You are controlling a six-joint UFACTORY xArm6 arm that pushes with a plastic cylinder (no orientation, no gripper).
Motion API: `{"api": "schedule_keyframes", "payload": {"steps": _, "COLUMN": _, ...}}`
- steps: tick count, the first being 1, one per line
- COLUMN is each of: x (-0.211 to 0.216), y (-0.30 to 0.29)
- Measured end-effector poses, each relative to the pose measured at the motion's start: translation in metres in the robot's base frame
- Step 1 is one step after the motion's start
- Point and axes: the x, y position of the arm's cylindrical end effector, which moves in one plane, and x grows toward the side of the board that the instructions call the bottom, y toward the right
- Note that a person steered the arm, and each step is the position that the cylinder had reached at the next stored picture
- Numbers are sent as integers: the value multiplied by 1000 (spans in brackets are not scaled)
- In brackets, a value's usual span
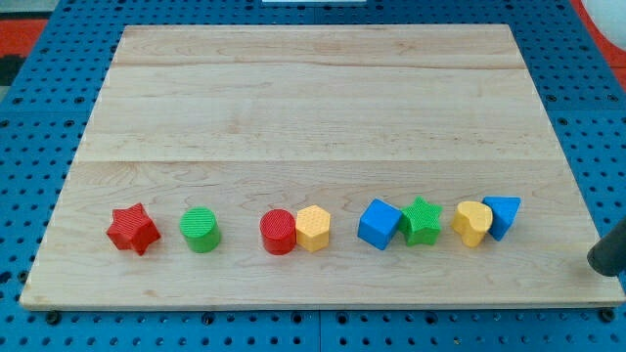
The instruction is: Point at the blue triangle
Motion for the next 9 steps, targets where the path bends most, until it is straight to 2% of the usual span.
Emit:
{"api": "schedule_keyframes", "payload": {"steps": 4, "x": 1, "y": 0}}
{"api": "schedule_keyframes", "payload": {"steps": 6, "x": 32, "y": -4}}
{"api": "schedule_keyframes", "payload": {"steps": 9, "x": 32, "y": -12}}
